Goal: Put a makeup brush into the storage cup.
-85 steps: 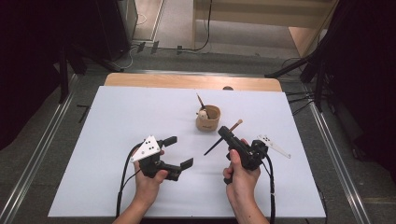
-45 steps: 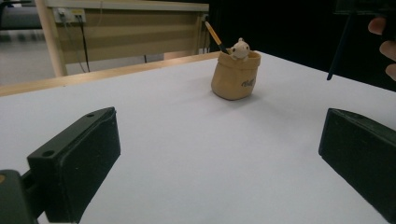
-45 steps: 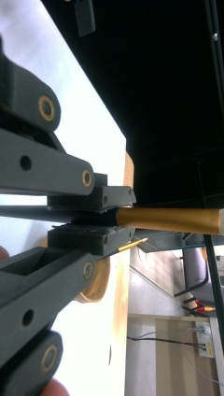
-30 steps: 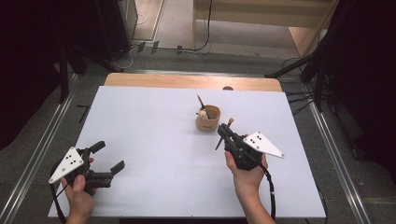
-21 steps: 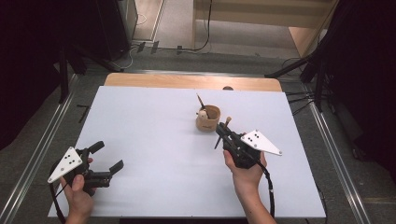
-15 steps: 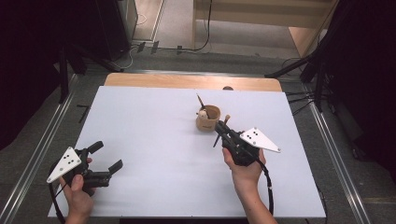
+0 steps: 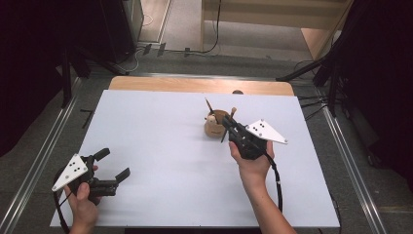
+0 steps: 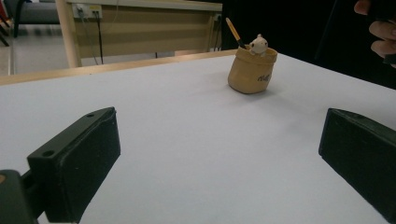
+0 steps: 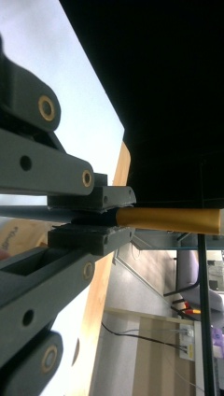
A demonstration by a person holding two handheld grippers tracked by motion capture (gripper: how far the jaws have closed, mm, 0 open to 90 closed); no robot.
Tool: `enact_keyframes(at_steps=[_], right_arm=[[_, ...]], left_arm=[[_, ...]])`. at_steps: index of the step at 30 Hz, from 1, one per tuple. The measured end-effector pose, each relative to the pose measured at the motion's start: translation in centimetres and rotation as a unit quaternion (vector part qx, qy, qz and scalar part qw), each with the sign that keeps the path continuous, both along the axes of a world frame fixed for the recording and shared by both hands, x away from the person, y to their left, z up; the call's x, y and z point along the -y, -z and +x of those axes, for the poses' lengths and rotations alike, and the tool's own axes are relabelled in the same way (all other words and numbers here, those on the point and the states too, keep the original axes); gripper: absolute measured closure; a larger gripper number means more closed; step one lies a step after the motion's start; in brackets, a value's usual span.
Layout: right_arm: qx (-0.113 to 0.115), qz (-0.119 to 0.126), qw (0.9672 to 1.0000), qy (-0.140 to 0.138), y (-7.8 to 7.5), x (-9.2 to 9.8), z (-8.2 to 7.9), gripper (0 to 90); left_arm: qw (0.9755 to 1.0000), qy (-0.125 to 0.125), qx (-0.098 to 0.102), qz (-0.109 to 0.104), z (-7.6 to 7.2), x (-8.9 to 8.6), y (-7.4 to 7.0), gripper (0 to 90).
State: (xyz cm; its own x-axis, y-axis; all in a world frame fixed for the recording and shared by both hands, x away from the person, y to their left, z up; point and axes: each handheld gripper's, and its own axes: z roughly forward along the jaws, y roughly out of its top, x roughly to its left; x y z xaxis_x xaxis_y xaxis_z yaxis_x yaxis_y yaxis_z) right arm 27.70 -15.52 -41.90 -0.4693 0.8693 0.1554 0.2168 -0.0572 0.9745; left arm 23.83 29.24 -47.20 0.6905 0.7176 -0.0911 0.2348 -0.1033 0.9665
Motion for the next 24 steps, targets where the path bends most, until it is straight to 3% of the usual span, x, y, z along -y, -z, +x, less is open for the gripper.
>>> enact_keyframes(at_steps=[8, 24], right_arm=[[0.002, 0.005, 0.9999, 0.010, -0.2, 0.3, 1.8, 84.2], [0.025, -0.013, 0.9994, 0.022, -0.4, 0.8, 4.3, 84.1]], left_arm=[[1.0000, 0.000, 0.000, 0.000, 0.0, 0.0, 0.0, 0.0], [1.0000, -0.001, 0.000, -0.002, 0.0, -0.1, 0.0, 0.0]])
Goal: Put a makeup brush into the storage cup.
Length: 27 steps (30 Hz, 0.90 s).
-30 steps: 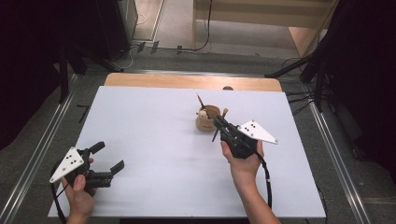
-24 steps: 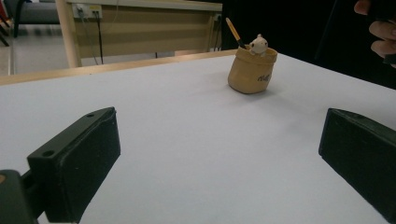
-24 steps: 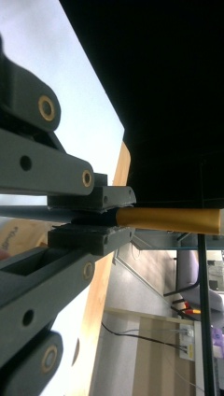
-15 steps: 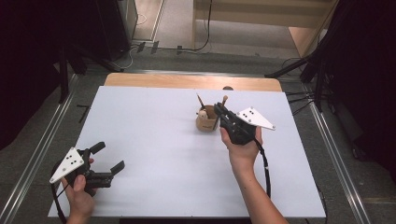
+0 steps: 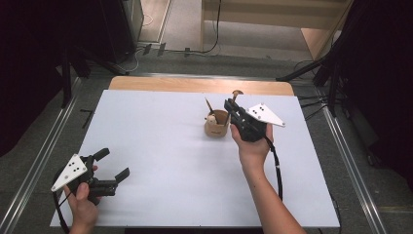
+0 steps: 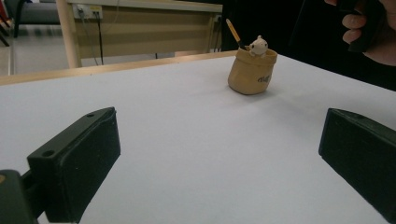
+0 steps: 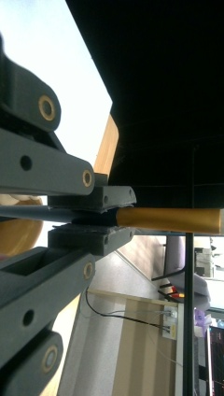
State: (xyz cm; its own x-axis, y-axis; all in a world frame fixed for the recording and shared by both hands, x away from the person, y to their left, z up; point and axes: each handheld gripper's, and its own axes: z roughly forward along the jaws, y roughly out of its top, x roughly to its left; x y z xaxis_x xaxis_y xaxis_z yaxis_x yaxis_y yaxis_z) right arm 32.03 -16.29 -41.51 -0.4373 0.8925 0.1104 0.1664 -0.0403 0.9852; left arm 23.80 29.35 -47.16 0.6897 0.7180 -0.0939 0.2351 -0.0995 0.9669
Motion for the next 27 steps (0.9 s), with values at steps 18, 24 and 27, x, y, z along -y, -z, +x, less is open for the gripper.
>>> enact_keyframes(at_steps=[18, 24, 27], right_arm=[[0.006, -0.011, 0.9999, 0.005, 2.3, 0.1, 2.9, 84.1], [0.002, -0.013, 0.9999, 0.008, 3.3, -0.1, 3.7, 84.0], [-0.004, -0.016, 0.9998, 0.012, 3.8, -0.2, 4.1, 84.1]], left_arm=[[1.0000, 0.000, 0.001, -0.001, 0.0, -0.1, 0.0, 0.0], [1.0000, 0.001, 0.001, -0.001, 0.0, 0.0, 0.0, 0.0], [1.0000, 0.001, 0.000, -0.001, 0.0, 0.0, 0.0, 0.0]])
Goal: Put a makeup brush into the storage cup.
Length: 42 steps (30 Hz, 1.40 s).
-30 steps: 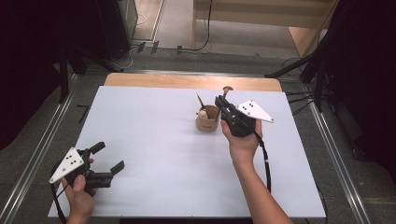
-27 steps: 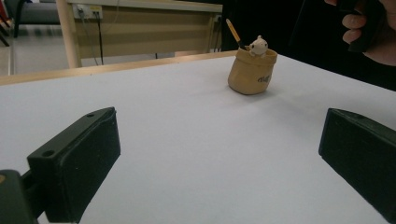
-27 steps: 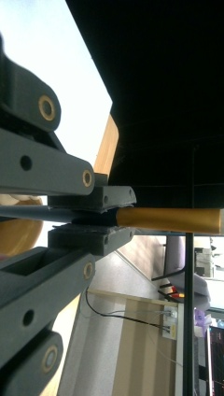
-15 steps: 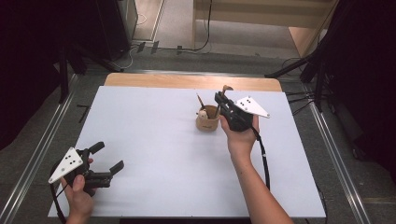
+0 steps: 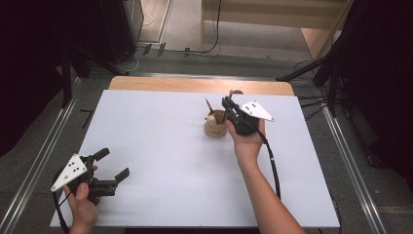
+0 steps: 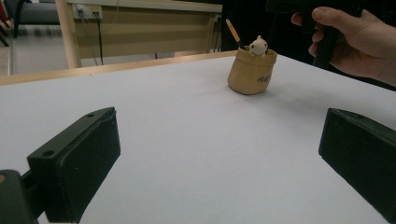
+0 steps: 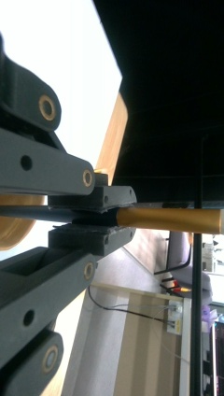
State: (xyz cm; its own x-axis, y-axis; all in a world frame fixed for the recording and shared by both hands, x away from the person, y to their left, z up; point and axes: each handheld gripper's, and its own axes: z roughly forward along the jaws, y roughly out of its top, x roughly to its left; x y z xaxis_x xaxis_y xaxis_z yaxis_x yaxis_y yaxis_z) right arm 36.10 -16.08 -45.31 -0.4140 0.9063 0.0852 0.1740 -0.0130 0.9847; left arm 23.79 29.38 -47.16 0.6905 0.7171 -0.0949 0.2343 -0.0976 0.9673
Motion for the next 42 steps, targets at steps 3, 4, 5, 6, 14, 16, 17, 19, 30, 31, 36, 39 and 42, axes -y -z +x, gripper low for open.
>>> enact_keyframes(at_steps=[3, 4, 5, 6, 14, 16, 17, 19, 30, 31, 36, 39, 42], right_arm=[[-0.005, -0.005, 1.0000, 0.000, 0.5, -0.1, 0.3, 84.1], [-0.008, -0.006, 0.9999, 0.000, 0.7, -0.2, 0.4, 84.1], [-0.010, -0.008, 0.9999, 0.000, 0.9, -0.2, 0.5, 84.0], [-0.011, -0.007, 0.9999, 0.000, 1.0, -0.3, 0.6, 84.0], [-0.030, -0.017, 0.9994, -0.003, 2.2, -0.7, 1.2, 84.0], [-0.034, -0.019, 0.9992, -0.003, 2.5, -0.9, 1.3, 84.0], [-0.036, -0.018, 0.9992, -0.004, 2.6, -0.9, 1.3, 84.0], [-0.039, -0.020, 0.9991, -0.003, 2.8, -1.0, 1.4, 84.0], [-0.047, -0.030, 0.9984, -0.004, 3.4, -1.4, 1.6, 83.9], [-0.048, -0.030, 0.9984, -0.004, 3.4, -1.4, 1.6, 83.6], [-0.063, -0.023, 0.9978, 0.002, 3.2, -1.2, 1.6, 72.3], [-0.069, -0.026, 0.9973, 0.006, 3.2, -1.0, 1.5, 64.6], [-0.071, -0.031, 0.9968, 0.016, 3.2, -0.9, 1.5, 56.5]], left_arm=[[1.0000, 0.000, 0.000, -0.001, 0.0, 0.0, 0.0, 0.0], [1.0000, -0.001, 0.000, -0.001, 0.0, 0.0, 0.0, 0.0], [1.0000, -0.001, 0.000, -0.001, 0.0, 0.0, 0.0, 0.0], [1.0000, -0.001, -0.001, -0.001, 0.0, 0.0, 0.0, 0.0], [1.0000, -0.001, -0.001, -0.001, 0.1, -0.1, 0.1, 0.0], [1.0000, 0.000, -0.001, 0.000, 0.1, -0.1, 0.1, 0.0], [1.0000, 0.000, -0.001, 0.000, 0.0, 0.0, 0.1, 0.0], [1.0000, 0.001, -0.001, 0.001, 0.0, 0.0, 0.1, 0.0], [1.0000, 0.001, -0.002, 0.001, 0.0, 0.0, 0.1, 0.0], [1.0000, 0.001, -0.002, 0.001, 0.0, 0.0, 0.1, 0.0], [1.0000, 0.002, -0.002, 0.001, 0.0, 0.0, 0.1, 0.0], [1.0000, 0.001, -0.002, 0.001, 0.0, 0.0, 0.1, 0.0], [1.0000, 0.001, -0.002, 0.000, 0.0, 0.1, 0.1, 0.0]])
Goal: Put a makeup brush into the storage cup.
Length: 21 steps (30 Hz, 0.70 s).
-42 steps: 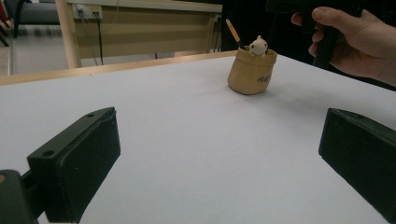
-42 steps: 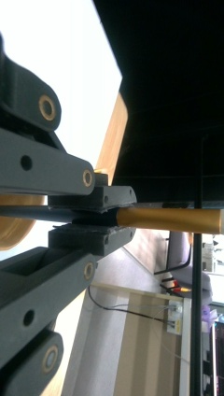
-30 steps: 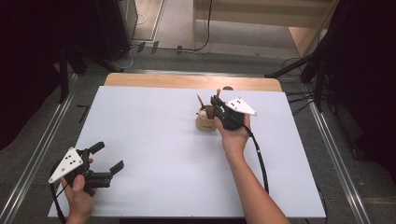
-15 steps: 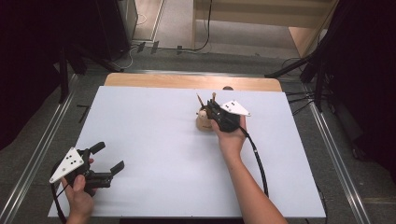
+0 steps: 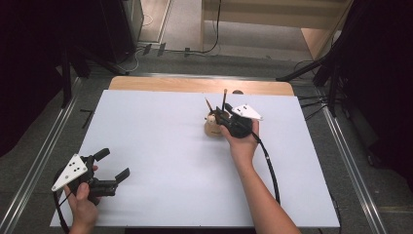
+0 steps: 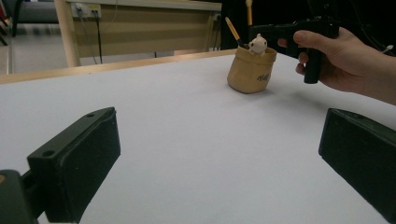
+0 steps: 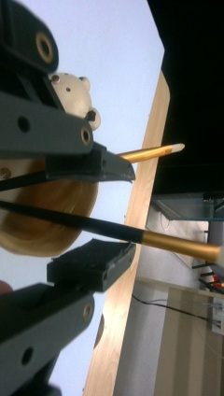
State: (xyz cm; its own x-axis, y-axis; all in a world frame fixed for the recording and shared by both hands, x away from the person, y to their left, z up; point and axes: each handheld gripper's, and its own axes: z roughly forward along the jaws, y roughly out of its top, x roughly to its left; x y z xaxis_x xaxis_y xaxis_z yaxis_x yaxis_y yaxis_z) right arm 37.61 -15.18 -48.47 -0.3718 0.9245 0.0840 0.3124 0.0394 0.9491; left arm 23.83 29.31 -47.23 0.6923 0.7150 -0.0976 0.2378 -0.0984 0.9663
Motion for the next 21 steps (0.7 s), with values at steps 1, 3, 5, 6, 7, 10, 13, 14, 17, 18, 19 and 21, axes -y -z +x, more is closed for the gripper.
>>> enact_keyframes(at_steps=[1, 3, 5, 6, 7, 10, 13, 14, 17, 18, 19, 21], right_arm=[[-0.001, 0.002, 1.0000, 0.001, -0.1, 0.0, 0.0, 53.2], [-0.001, 0.003, 1.0000, 0.006, -0.2, 0.1, 0.0, 49.5], [0.001, 0.005, 0.9999, 0.009, -0.4, 0.3, -0.1, 44.7], [0.003, 0.004, 0.9999, 0.012, -0.5, 0.4, -0.1, 43.5], [0.004, 0.002, 0.9999, 0.013, -0.7, 0.5, -0.2, 42.1], [-0.002, -0.002, 0.9999, 0.010, -1.2, 0.7, -0.7, 38.4], [-0.012, -0.009, 0.9998, 0.010, -1.7, 0.9, -1.5, 33.6], [-0.010, -0.010, 0.9998, 0.009, -1.8, 1.0, -1.9, 32.2], [-0.022, 0.000, 0.9997, -0.014, -2.0, 1.5, -2.7, 14.2], [-0.025, -0.004, 0.9995, -0.021, -1.9, 1.6, -2.9, 10.6], [-0.025, -0.007, 0.9993, -0.027, -1.9, 1.7, -3.2, 8.0], [-0.023, -0.008, 0.9991, -0.035, -1.8, 2.0, -3.7, 0.3]], left_arm=[[1.0000, 0.000, 0.000, 0.000, 0.0, 0.0, 0.0, 0.0], [1.0000, 0.000, -0.001, -0.001, 0.0, 0.0, 0.0, 0.0], [1.0000, -0.001, 0.000, 0.000, 0.0, -0.1, 0.0, 0.0], [1.0000, -0.002, 0.000, -0.001, 0.0, -0.1, 0.0, 0.0], [1.0000, -0.001, 0.001, -0.001, 0.0, -0.1, -0.1, 0.0], [1.0000, -0.002, 0.001, -0.001, 0.0, -0.2, -0.1, 0.0], [1.0000, -0.002, 0.002, 0.000, 0.0, -0.2, -0.1, 0.0], [1.0000, -0.002, 0.002, 0.000, 0.0, -0.2, -0.1, 0.0], [1.0000, -0.003, 0.001, -0.001, 0.0, -0.2, 0.0, 0.0], [1.0000, -0.003, 0.001, -0.001, 0.0, -0.2, 0.0, 0.0], [1.0000, -0.002, 0.001, 0.000, 0.0, -0.2, -0.1, 0.0], [1.0000, -0.003, 0.002, 0.000, 0.0, -0.2, -0.1, 0.0]])
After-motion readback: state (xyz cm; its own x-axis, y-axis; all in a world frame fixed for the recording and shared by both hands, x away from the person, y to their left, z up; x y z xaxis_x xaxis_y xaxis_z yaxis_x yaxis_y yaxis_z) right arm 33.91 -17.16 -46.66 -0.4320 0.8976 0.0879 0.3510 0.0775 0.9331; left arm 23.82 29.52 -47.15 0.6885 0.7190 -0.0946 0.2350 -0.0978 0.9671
